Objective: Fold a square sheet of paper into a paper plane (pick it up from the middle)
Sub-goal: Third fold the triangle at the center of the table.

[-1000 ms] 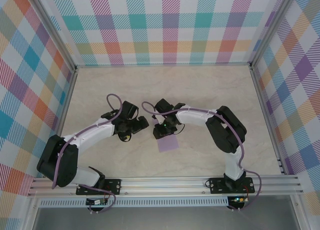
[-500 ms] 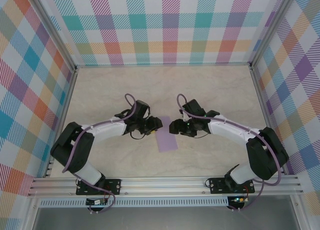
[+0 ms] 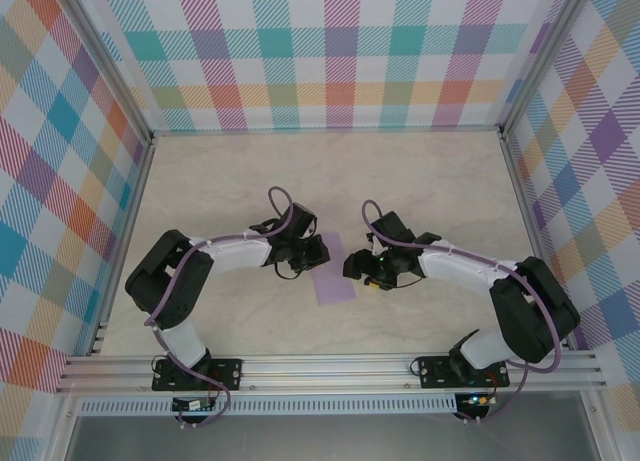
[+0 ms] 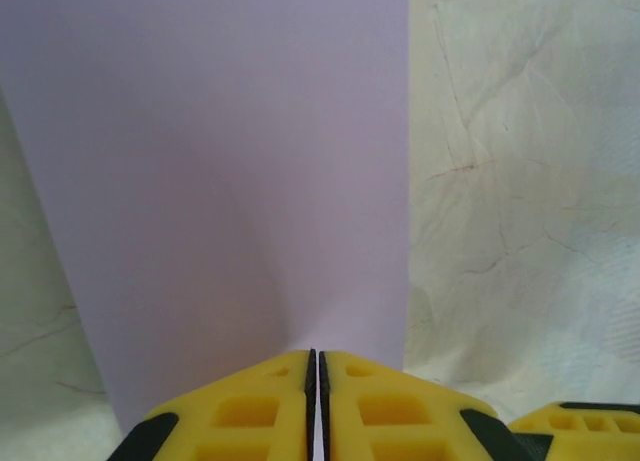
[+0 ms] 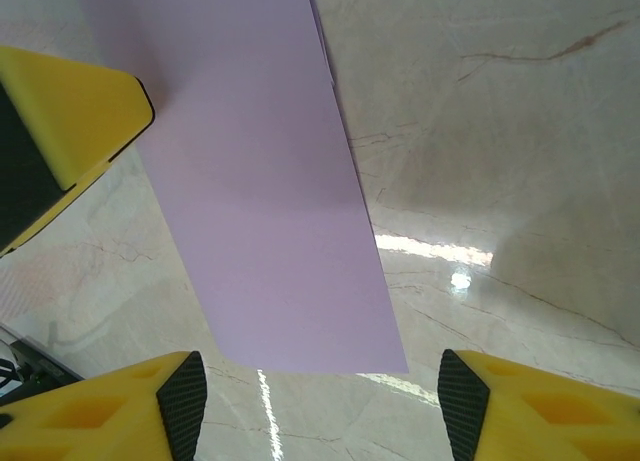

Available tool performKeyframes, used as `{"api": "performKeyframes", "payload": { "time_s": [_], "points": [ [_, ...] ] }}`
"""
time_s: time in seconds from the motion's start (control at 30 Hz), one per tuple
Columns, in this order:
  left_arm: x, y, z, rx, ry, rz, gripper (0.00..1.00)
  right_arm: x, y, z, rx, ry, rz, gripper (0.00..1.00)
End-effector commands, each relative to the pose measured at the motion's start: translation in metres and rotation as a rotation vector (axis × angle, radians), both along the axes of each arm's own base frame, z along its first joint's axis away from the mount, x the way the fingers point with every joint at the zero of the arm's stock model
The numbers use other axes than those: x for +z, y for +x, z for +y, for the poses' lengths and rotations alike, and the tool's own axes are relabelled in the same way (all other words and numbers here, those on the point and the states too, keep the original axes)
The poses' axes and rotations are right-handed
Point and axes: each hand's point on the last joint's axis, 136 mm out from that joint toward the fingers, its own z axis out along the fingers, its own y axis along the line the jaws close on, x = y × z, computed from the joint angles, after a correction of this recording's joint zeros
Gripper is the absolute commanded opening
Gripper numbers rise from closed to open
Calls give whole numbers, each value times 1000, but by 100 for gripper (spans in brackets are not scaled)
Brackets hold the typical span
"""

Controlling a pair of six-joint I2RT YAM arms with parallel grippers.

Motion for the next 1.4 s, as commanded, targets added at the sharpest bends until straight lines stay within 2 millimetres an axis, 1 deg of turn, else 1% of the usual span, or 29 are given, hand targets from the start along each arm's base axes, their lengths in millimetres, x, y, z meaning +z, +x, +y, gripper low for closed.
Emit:
{"api": "performKeyframes", "payload": {
  "time_s": [0.0,0.1,0.27,0.57,0.8,0.93,1.03,1.13,1.37],
  "points": [
    [-26,-8,13,-2,78,25,9,-3,-1,2,-14,26,23,64],
    [-35,-12,16,5,92,45,7,-6,-2,1,-26,22,35,62],
    [-40,-16,27,22,132,51,6,-11,-6,0,-29,18,59,57],
    [-51,-24,35,41,156,84,5,-24,-16,6,11,38,128,49],
    [-54,-25,35,49,154,93,5,-32,-20,2,51,5,132,42],
    [-52,-25,35,50,150,91,4,-37,-22,0,68,-10,132,41],
    [-53,-25,35,53,152,92,4,-37,-23,5,92,7,132,39],
    [-53,-25,35,55,152,94,4,-38,-26,10,117,23,136,35],
    [-54,-25,35,57,154,97,4,-32,-30,20,158,74,132,33]
  ]
}}
